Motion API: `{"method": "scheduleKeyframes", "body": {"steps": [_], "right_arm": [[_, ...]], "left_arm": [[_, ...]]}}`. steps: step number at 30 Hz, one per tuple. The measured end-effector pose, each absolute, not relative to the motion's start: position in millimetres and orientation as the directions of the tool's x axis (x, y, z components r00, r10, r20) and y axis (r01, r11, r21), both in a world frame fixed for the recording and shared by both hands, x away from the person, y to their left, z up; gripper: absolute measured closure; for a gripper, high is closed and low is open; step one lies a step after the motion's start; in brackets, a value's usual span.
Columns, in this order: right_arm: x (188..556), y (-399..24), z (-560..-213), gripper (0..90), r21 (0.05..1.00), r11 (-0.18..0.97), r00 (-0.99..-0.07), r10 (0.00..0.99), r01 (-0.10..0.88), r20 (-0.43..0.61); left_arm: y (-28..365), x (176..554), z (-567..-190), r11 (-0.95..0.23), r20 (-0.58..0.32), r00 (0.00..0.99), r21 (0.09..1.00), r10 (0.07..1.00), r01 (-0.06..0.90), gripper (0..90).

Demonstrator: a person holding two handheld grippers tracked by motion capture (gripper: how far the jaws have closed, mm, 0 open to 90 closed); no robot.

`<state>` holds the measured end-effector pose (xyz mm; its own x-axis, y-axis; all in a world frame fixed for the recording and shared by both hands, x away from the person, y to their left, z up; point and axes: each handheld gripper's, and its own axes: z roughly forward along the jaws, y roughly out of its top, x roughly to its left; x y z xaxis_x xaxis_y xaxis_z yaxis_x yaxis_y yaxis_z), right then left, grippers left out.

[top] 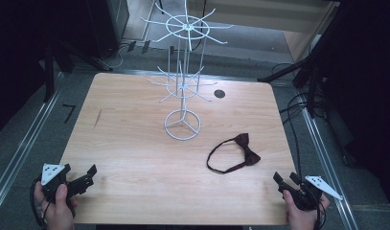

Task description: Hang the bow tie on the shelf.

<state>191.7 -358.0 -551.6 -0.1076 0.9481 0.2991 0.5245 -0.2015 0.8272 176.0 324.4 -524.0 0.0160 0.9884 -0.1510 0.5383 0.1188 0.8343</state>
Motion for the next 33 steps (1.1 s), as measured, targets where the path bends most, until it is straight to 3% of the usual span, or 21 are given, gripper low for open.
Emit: {"method": "scheduleKeyframes", "body": {"steps": [8,11,33], "right_arm": [[194,-352,-545,22.8,0.816,-0.207,-0.103,0.946,0.540,0.308],[199,-342,-536,22.1,0.820,-0.159,-0.123,0.955,0.549,0.268],[243,-305,-509,24.9,0.783,-0.056,-0.177,0.961,0.620,0.210]], "left_arm": [[324,176,-524,0.116,-0.152,0.023,0.832,0.988,0.542,7.4],[324,176,-524,0.116,-0.154,0.024,0.831,0.988,0.544,7.4],[324,177,-524,0.112,-0.159,0.041,0.831,0.986,0.545,7.4]]}}
